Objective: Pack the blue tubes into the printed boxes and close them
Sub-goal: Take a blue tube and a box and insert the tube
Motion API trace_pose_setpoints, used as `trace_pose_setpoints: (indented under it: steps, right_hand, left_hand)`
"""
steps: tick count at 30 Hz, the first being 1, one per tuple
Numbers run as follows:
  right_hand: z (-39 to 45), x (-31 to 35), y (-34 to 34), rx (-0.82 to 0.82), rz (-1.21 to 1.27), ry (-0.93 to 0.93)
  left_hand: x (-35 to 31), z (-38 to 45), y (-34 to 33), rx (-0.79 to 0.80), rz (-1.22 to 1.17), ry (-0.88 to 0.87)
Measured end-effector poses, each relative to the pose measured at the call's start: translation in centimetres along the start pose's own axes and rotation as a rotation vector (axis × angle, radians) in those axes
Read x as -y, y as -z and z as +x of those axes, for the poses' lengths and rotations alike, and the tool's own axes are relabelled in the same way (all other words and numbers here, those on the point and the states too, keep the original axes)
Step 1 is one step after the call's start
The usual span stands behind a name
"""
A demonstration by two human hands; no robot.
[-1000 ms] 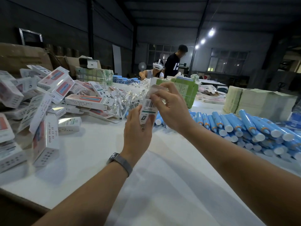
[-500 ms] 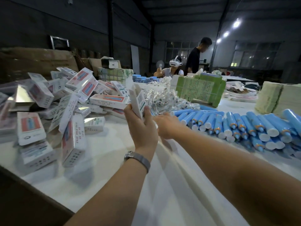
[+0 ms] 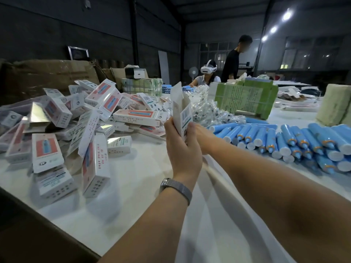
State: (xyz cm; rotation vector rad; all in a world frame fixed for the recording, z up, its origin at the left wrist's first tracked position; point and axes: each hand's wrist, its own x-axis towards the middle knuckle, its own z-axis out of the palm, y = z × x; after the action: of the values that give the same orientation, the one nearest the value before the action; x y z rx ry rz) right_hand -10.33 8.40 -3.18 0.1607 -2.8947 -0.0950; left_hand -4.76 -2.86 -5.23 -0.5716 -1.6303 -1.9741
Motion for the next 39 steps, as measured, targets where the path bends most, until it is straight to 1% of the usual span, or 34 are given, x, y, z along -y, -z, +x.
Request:
trace_pose_setpoints:
  steps: [2,3,4,8,9,10,12,13,14,16,18,21,23,25,26,28,32,35,37,39]
  right_hand:
    - [-0.3,-0.4,0.1,-0.019,0.004,0.013]
    - [-0.5,-0.5,0.2,-0.059,0.054,-0.008]
    - [-0.7,-0.5,0.5,-0.135,0.152,-0.045]
    - [-2.8,-0.5,4.5,-0.617,0.684,-0.269]
    - [-3.7,-0.3,5.9,-0.727,0.815,-0.3]
    - [-4.9,-0.1,7.3,-0.829,0.951,-0.305]
    - [-7.6,0.6,9.8,-0.984,1.194,-0.232]
    - [-9.0,1.1,10.8,-1.035,1.251,-0.168]
    - [-10.3,1.6,11.5,-1.068,1.255,-0.106]
    - [-12.3,2.7,12.4,-1.087,1.181,-0.012]
    - [-13.3,3.4,12.5,-1.054,1.086,0.046]
    - [-13.6,3.3,12.2,-0.973,0.934,0.042]
    - [-13.5,2.6,11.8,-0.92,0.673,0.008]
    - [-13.5,1.8,11.2,-0.905,0.391,0.008]
    - [-13.6,1.4,10.8,-0.897,0.309,0.014]
    - [-13.9,0.8,10.3,-0.88,0.234,0.013]
    - [-14.7,0.1,9.7,-0.8,0.203,0.01]
    - [-14.8,0.5,9.7,-0.795,0.234,0.026]
    - [-14.6,0.9,9.8,-0.801,0.406,-0.019]
    - [-14.5,1.5,9.6,-0.75,0.712,-0.109]
  left_hand:
    - [-0.1,-0.2,0.0,0.019,0.012,-0.028]
    - [-0.1,-0.3,0.0,0.027,0.019,-0.041]
    - [0.0,-0.4,0.0,0.034,0.027,-0.054]
    - [-0.4,-1.0,0.1,0.081,0.047,-0.102]
    - [-0.6,-1.1,0.0,0.089,0.047,-0.11]
    - [-0.7,-1.2,0.0,0.095,0.05,-0.115]
    - [-0.8,-1.3,-0.1,0.101,0.058,-0.113]
    - [-0.9,-1.3,-0.1,0.106,0.064,-0.113]
    - [-1.0,-1.4,-0.1,0.116,0.072,-0.118]
    - [-1.1,-1.7,-0.1,0.137,0.086,-0.139]
    - [-1.4,-2.3,-0.2,0.164,0.093,-0.173]
    - [-2.1,-3.2,-0.6,0.23,0.07,-0.159]
    - [-2.4,-3.6,-0.8,0.25,0.061,-0.148]
    - [-2.5,-3.8,-0.9,0.265,0.058,-0.157]
    - [-2.5,-3.9,-1.0,0.273,0.062,-0.167]
    - [-2.5,-3.9,-1.0,0.288,0.072,-0.187]
    - [-2.7,-3.9,-1.1,0.317,0.081,-0.214]
    - [-2.5,-3.9,-1.0,0.336,0.06,-0.176]
    - [-2.4,-3.9,-1.1,0.378,0.009,-0.132]
    - [-2.4,-4.0,-1.1,0.423,-0.047,-0.107]
